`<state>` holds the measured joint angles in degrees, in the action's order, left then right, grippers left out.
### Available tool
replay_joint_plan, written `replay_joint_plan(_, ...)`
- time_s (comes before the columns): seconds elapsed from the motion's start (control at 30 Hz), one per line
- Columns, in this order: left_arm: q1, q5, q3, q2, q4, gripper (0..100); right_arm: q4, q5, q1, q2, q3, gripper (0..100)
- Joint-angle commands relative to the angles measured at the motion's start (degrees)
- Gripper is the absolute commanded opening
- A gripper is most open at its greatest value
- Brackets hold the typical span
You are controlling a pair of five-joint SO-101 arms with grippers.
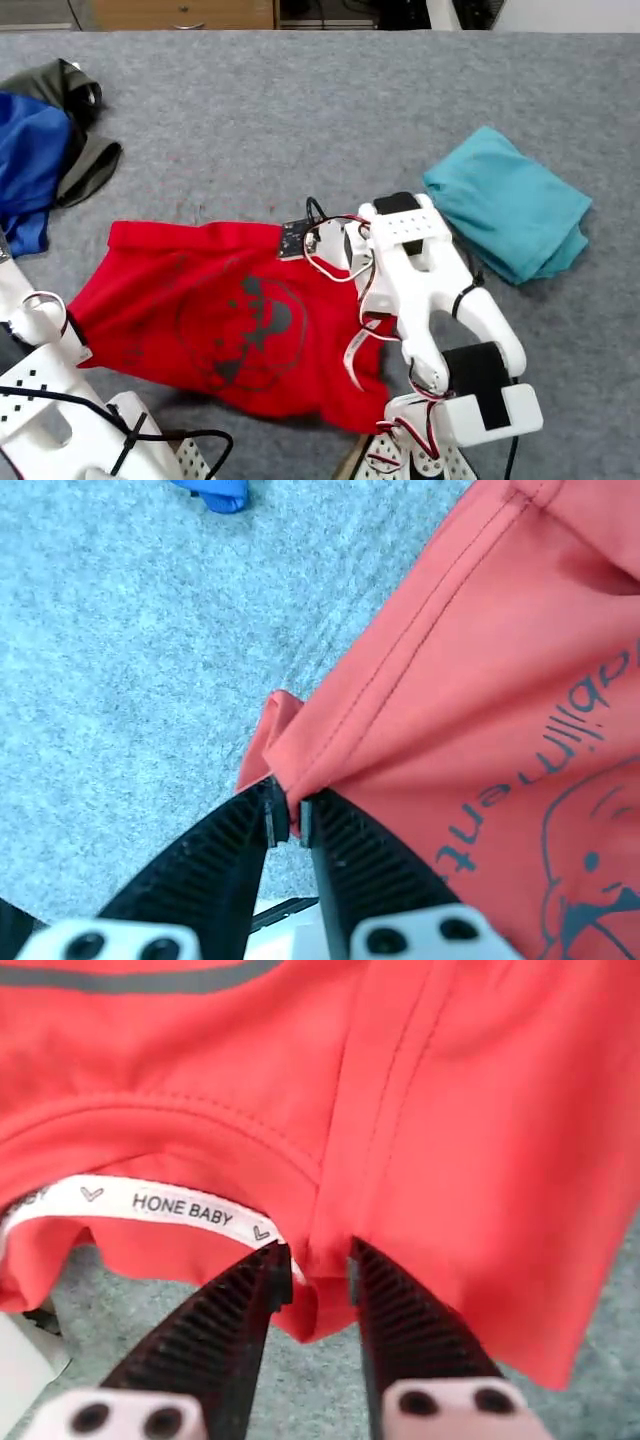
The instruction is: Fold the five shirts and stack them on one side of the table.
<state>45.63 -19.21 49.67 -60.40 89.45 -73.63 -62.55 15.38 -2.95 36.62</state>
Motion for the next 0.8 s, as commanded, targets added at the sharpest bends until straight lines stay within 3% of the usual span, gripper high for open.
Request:
replay_joint_plan(0.0,0.70,0.62,-1.41,-0.57,-0.18,2,0.44,0.79,1.01,0.13,0.40,14.2)
replay_joint_plan(0.27,0.44,0.70,-1.41,-0.57,-0.18,2,0.00,0.44,1.01,-4.18,3.30,14.3)
replay_joint_plan(0.53,0.35,0.70,-1.41,-0.57,-0.18,2,7.65,3.16,1.01,-1.01,3.74,14.0)
replay_joint_plan(0.77,0.35,0.70,-1.41,-0.57,-0.18,2,9.41,5.63,0.57,4.62,1.01,6.3)
